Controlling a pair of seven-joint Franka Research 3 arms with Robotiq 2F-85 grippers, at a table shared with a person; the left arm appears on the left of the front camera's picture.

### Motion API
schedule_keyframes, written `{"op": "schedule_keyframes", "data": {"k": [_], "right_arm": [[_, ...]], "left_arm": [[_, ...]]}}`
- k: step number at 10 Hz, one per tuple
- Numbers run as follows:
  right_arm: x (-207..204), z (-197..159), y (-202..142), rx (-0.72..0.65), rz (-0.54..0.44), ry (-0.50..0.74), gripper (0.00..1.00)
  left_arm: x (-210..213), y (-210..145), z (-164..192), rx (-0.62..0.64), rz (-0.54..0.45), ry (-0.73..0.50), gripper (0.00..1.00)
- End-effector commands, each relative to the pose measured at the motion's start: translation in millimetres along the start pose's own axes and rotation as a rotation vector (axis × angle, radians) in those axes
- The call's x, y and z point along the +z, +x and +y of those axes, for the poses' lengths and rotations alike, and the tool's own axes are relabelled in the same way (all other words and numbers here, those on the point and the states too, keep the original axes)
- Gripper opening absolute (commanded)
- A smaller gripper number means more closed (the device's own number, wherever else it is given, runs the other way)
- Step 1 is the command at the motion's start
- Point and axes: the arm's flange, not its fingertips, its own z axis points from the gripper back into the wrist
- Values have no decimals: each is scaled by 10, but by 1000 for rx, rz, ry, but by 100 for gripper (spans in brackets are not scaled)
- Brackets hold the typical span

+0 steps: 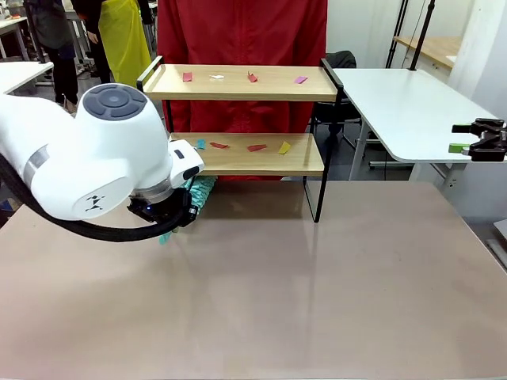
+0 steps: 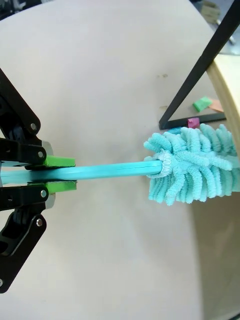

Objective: Clean the shelf.
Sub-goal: Clean the specific section of the Shelf indicated by the human with the Duster.

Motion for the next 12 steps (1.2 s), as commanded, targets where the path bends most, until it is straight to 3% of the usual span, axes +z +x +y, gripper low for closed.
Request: {"op": "schedule_keyframes", "data": {"k": [1,4,6,12], "right_arm": [[-14,-1,76,-12,12,-2,100],[-14,-1,76,-12,12,-2,100],[-14,-1,76,-12,12,-2,100],[-14,-1,76,-12,12,-2,100]], "left_arm": [[155,-59,241,-102,-31,-59,13],[187,-56,521,-315,-52,-177,13],[101,-40,708,-483,-2,-335,13],[-75,50,1245,-698,-13,-657,13]]}}
